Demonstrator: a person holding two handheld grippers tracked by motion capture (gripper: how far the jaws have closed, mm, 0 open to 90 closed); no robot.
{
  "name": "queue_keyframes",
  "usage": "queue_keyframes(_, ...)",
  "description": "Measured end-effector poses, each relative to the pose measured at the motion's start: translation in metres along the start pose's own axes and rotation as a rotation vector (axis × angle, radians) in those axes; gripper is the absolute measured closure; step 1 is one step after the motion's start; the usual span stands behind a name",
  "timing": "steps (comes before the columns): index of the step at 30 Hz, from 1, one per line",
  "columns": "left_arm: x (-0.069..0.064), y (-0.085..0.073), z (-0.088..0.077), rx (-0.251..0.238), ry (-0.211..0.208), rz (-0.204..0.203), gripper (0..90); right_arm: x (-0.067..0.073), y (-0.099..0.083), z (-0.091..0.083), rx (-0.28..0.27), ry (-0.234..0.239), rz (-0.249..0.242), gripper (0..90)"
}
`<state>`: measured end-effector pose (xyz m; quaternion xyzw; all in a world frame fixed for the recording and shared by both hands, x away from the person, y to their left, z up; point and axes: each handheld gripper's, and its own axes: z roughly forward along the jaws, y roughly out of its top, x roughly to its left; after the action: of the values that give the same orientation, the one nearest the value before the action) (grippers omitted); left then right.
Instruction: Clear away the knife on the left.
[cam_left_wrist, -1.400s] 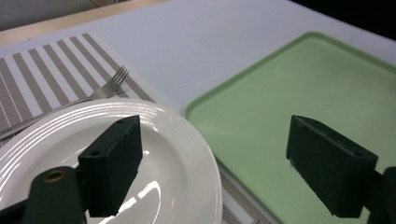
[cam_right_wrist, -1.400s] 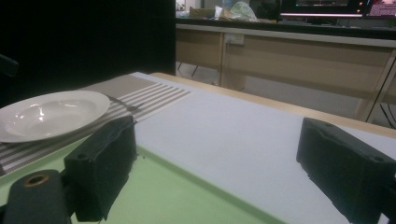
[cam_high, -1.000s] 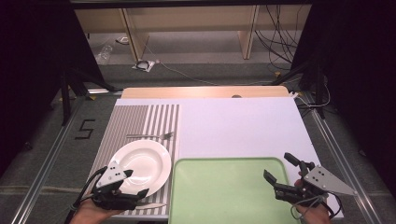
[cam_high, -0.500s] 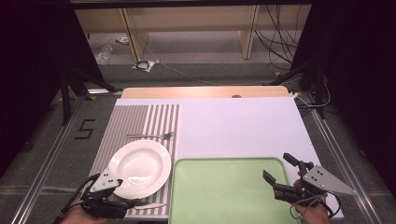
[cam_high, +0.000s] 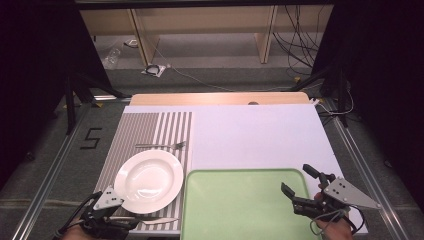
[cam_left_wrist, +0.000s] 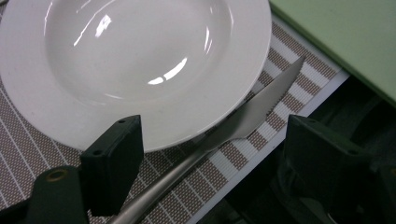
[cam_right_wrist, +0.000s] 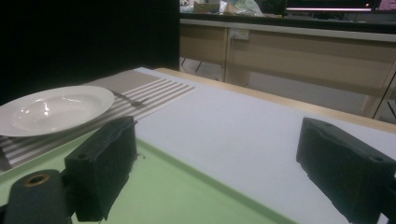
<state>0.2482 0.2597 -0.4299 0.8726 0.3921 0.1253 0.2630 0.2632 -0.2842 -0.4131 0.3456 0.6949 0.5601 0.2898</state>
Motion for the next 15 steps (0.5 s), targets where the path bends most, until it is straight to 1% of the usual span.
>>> queue_keyframes(1,0.001,-0.002,0.002,0.024,0.002,0.001,20.3,0.0,0.0,0.0,0.001,0.0,0.001,13.0)
queue_keyframes(3,0.002,-0.003,0.002,0.032,-0.001,-0.002,20.7,0.0,0.0,0.0,0.001,0.0,0.002,13.0)
queue_keyframes(4,0.003,-0.004,0.003,0.052,-0.003,0.003,21.0,0.0,0.0,0.0,0.002,0.0,0.002,13.0)
queue_keyframes(6,0.004,-0.006,0.004,0.073,-0.002,0.0,21.1,0.0,0.0,0.0,0.002,0.0,0.002,13.1)
queue_keyframes(9,0.008,-0.008,0.006,0.096,-0.003,-0.002,20.8,0.0,0.0,0.0,0.003,0.001,0.003,13.1)
queue_keyframes(11,0.009,-0.009,0.007,0.102,-0.005,-0.005,20.9,0.001,0.0,0.0,0.001,0.002,0.002,13.0)
queue_keyframes(12,0.011,-0.009,0.009,0.123,-0.011,-0.005,20.9,0.001,0.0,0.0,0.001,0.002,0.002,13.1)
queue_keyframes(13,0.011,-0.009,0.011,0.133,-0.011,-0.006,21.0,0.001,0.0,0.0,0.0,0.001,0.001,13.0)
queue_keyframes(14,0.011,-0.009,0.011,0.133,-0.011,-0.006,21.0,0.001,0.0,0.0,0.0,0.001,0.001,13.0)
queue_keyframes(15,0.012,-0.009,0.012,0.156,-0.009,0.0,21.1,0.0,0.0,0.0,0.003,0.001,0.003,13.1)
